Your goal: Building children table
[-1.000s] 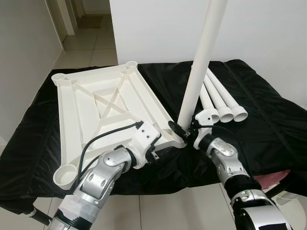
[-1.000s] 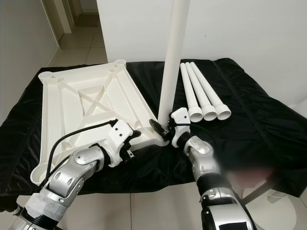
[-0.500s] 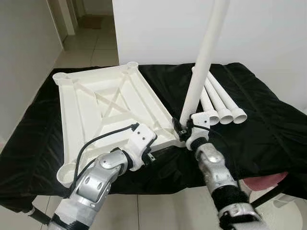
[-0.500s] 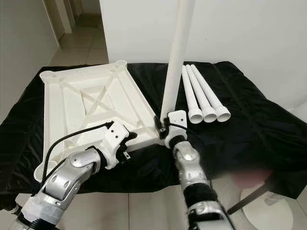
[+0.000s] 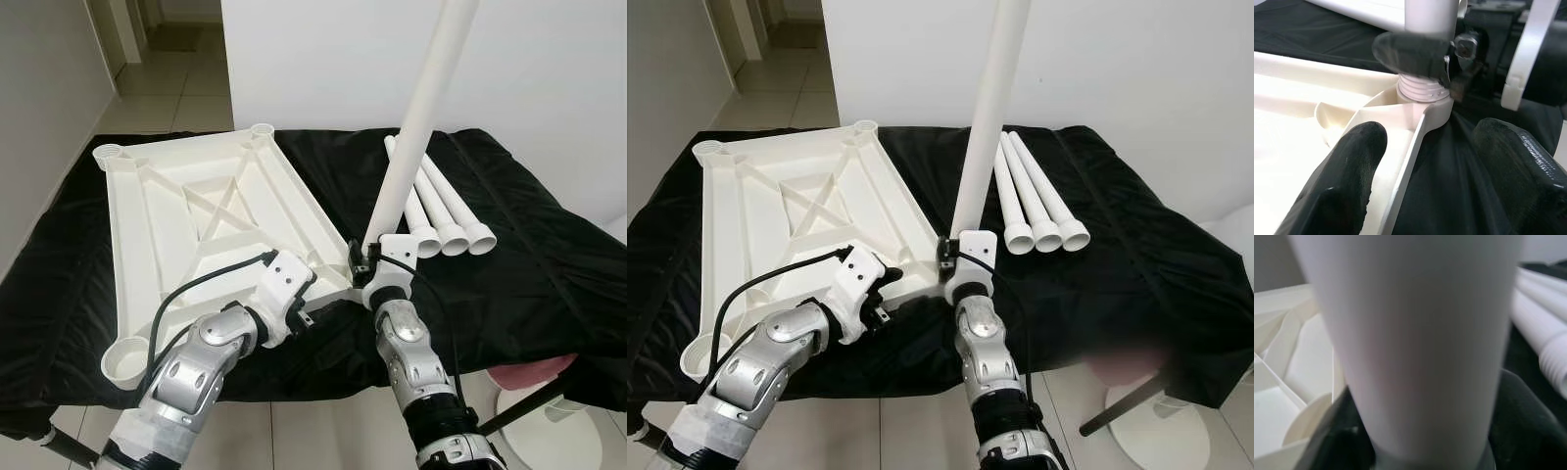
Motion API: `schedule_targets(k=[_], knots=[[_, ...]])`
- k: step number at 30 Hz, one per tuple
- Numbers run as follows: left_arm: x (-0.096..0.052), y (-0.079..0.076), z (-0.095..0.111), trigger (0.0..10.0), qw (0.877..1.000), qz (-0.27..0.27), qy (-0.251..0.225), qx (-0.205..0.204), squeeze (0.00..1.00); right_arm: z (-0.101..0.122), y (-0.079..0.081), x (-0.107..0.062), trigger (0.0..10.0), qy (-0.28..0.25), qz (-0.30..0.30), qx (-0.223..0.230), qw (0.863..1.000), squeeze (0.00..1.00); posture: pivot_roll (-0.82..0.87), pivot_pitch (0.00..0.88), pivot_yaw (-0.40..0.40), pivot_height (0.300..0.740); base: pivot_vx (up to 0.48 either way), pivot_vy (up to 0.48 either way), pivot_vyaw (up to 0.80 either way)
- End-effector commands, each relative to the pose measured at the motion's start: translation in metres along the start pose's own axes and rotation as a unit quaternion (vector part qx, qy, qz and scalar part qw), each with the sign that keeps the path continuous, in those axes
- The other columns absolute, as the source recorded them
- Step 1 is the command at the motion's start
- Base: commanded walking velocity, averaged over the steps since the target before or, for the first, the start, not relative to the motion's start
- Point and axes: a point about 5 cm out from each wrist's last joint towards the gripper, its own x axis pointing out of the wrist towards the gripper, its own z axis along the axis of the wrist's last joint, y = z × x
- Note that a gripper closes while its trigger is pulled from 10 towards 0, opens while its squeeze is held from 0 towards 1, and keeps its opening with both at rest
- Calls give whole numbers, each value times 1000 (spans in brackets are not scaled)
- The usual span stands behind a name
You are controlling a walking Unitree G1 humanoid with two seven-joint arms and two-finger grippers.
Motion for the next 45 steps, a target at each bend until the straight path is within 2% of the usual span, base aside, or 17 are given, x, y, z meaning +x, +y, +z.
schedule_targets(k=[1,7,8,9,12,17,20,21,23,25,30,33,34,35,43,44,45], knots=[[-2,4,1,10000,999,33,2,4,0,-2,-3,-3,10000,8,-5,1,1000,1000,-18,0,-5,740,0,0,0],[-2,5,3,10000,999,34,1,4,0,3,-9,-2,10000,-1,34,3,999,1000,-17,1,-2,740,0,0,0],[-2,4,2,10000,999,34,1,3,0,2,-11,-2,10000,0,45,-3,999,678,-17,1,-2,740,0,0,0],[-2,4,2,10000,999,34,1,4,0,3,-14,-1,10000,-2,63,-14,998,0,-17,1,-2,740,0,0,0],[-2,4,2,10000,999,34,1,3,0,4,-16,0,10000,-5,82,-23,996,0,-17,1,-2,740,0,0,0],[0,3,2,10000,999,35,0,2,0,7,-27,8,10000,-6,164,-71,984,0,-13,0,-6,740,0,0,0],[0,3,3,10000,999,35,-1,2,0,8,-27,9,10000,-6,178,-78,981,0,-13,0,-6,740,0,0,0],[1,2,3,10000,999,33,-1,2,0,9,-27,11,10000,-4,219,-98,971,0,-16,0,-3,740,0,0,0],[1,2,3,10000,999,33,-1,2,0,9,-27,11,10000,-4,219,-98,971,0,-16,0,-3,740,0,0,0],[1,1,3,10000,1000,29,-1,3,0,10,-25,13,10000,5,265,-116,957,0,-16,0,-5,740,0,0,0],[3,1,4,10000,1000,29,-3,4,0,13,-24,18,10000,6,301,-135,944,0,-17,0,-10,740,0,0,0],[3,1,5,10000,1000,29,-4,4,0,14,-25,20,10000,6,308,-140,941,0,-17,0,-10,740,0,0,0],[4,1,5,10000,1000,29,-5,4,0,13,-25,21,3569,10,319,-143,937,0,-11,0,-12,740,0,0,0],[3,0,5,10000,1000,29,-5,4,0,12,-27,22,0,13,321,-140,937,0,-5,0,-15,740,0,0,0],[1,-1,3,10000,999,32,-2,4,0,6,-35,21,0,30,315,-129,940,0,14,0,-25,740,0,0,0],[0,-1,3,10000,999,34,-2,4,0,2,-36,19,10000,36,307,-124,943,0,18,0,-28,740,0,0,0],[0,-1,3,10000,999,34,-2,4,0,2,-36,19,10000,36,307,-124,943,0,18,0,-28,740,0,0,0]])
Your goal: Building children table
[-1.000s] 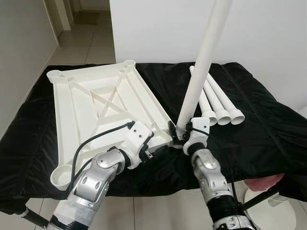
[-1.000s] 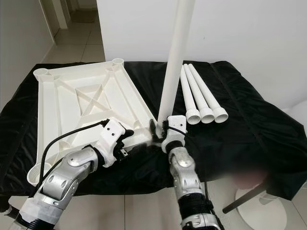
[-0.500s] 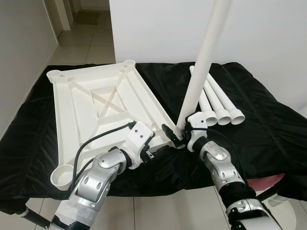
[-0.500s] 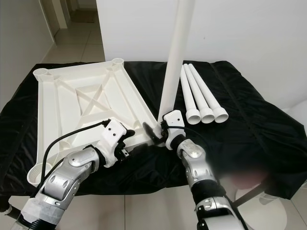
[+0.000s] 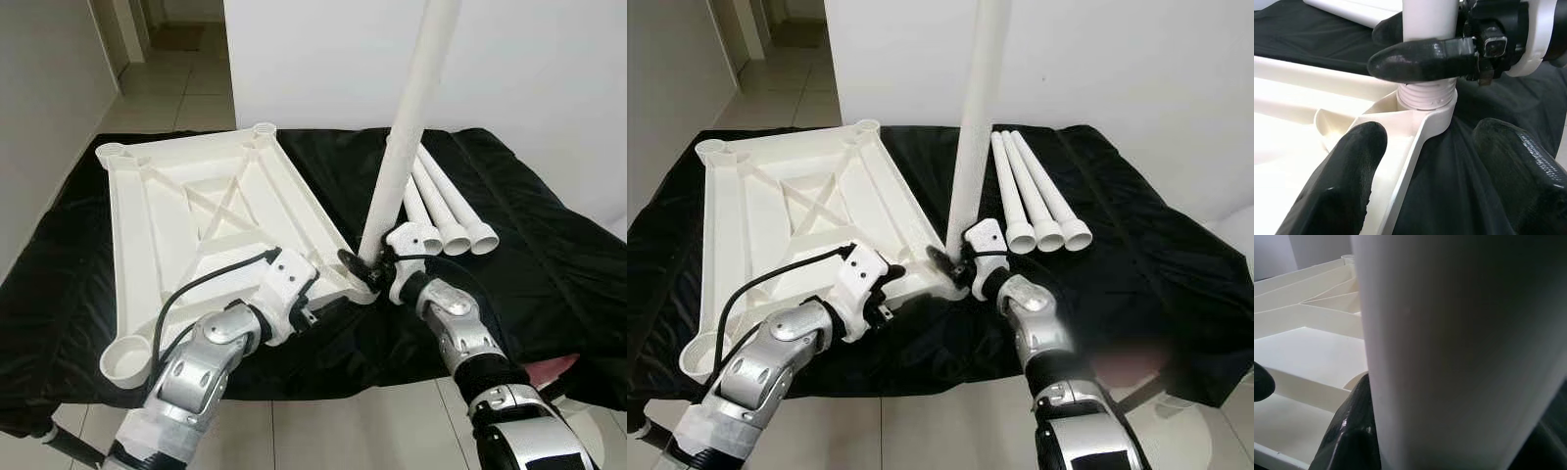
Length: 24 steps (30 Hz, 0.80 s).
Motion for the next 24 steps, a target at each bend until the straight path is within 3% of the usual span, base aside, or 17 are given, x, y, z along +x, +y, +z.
schedule_targets(k=[1,4,11,17,24], knots=[[-2,2,0,10000,1000,28,5,4,0,-13,4,-4,10000,27,-3,8,1000,0,19,0,-28,740,0,0,0],[-4,2,-1,10000,999,31,6,3,0,-23,4,-5,10000,51,-37,7,998,0,21,0,-30,740,0,0,0],[-4,0,-2,10000,1000,31,7,3,0,-27,6,-6,10000,47,-64,26,997,0,20,0,-34,740,0,0,0],[-2,-1,-2,10000,1000,28,6,2,0,-27,20,-4,10000,34,-123,67,990,0,8,0,-37,740,0,0,0],[-2,-2,-2,10000,1000,26,6,3,0,-24,30,-4,10000,21,-157,79,984,0,0,0,-38,740,0,0,0]])
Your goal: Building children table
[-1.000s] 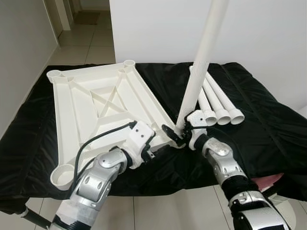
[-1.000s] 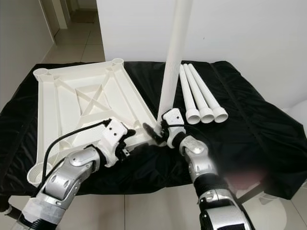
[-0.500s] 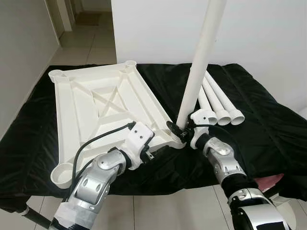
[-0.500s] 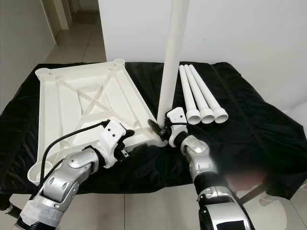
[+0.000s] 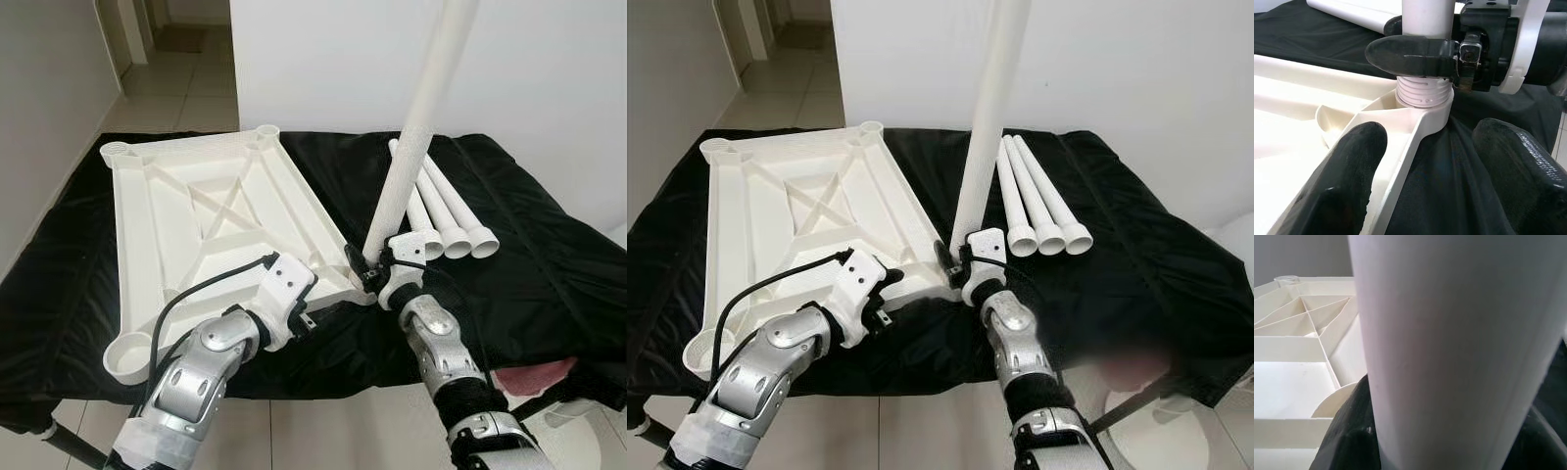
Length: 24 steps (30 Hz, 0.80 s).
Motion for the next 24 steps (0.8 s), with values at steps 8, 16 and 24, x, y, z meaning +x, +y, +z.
schedule_targets(k=[8,16,24], knots=[[1,5,-1,10000,999,31,5,9,0,-15,13,-14,10000,27,-115,44,992,0,-4,0,-42,740,0,0,0],[2,5,-1,10000,999,36,6,12,0,-13,26,-16,10000,28,-147,55,987,0,-3,0,-35,740,0,0,0],[0,12,0,10000,999,51,8,15,0,-8,37,-14,10000,16,-130,55,990,0,-2,0,-26,740,0,0,0]])
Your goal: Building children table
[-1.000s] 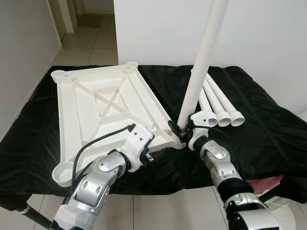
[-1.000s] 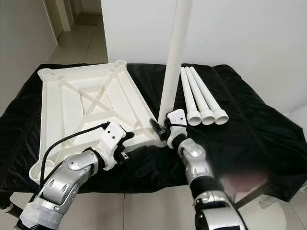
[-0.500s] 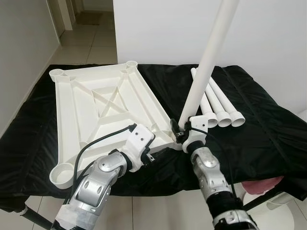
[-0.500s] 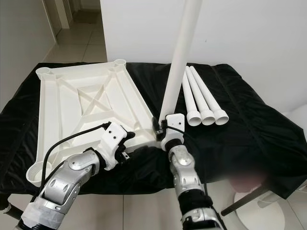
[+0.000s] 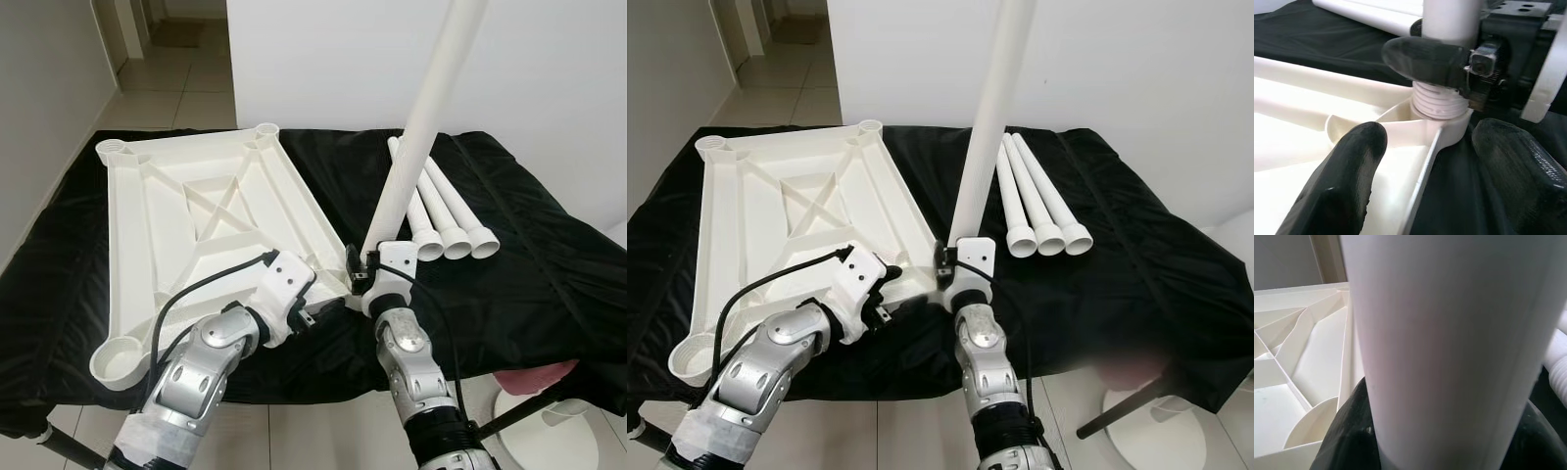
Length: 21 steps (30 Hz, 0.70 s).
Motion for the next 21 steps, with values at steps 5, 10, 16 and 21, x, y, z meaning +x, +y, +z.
schedule_targets(k=[5,10,16,21], knots=[[-1,8,0,10000,999,48,2,7,0,-8,1,-5,10000,25,14,9,1000,1000,-1,0,-26,740,0,0,0],[-1,10,0,10000,998,55,1,11,0,-4,-5,-4,10000,13,28,3,1000,1000,-1,0,-26,740,0,0,0],[-3,10,0,10000,998,59,2,19,0,0,-15,-2,10000,7,90,-13,996,0,7,0,-25,740,0,0,0],[-3,11,0,10000,998,58,1,22,0,-1,-23,2,10000,15,144,-39,989,0,9,0,-24,740,0,0,0]])
